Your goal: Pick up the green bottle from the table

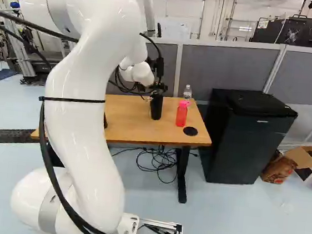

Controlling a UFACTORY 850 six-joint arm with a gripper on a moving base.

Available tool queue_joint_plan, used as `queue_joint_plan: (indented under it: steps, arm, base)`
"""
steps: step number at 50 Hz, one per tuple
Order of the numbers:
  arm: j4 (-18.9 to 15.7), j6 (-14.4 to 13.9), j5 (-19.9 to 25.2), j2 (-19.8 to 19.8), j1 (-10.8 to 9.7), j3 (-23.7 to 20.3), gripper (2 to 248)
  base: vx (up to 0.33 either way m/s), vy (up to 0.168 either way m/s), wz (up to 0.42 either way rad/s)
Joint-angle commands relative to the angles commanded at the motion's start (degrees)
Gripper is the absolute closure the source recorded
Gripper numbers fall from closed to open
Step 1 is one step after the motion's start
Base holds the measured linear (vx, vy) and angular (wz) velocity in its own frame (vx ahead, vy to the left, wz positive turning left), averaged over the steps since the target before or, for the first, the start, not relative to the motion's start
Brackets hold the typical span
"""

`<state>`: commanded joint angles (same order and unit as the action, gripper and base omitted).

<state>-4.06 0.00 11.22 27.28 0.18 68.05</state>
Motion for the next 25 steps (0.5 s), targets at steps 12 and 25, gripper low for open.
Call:
queue_joint_plan:
  steps: [12, 25]
  arm:
    - [-0.09, 0.0, -0.82, 3.1, 0.52, 4.03, 3]
    - [-0.09, 0.0, -0.82, 4.37, 0.92, 5.71, 3]
  base:
    - [0.0, 0.0, 0.0]
    - [0.0, 0.0, 0.0]
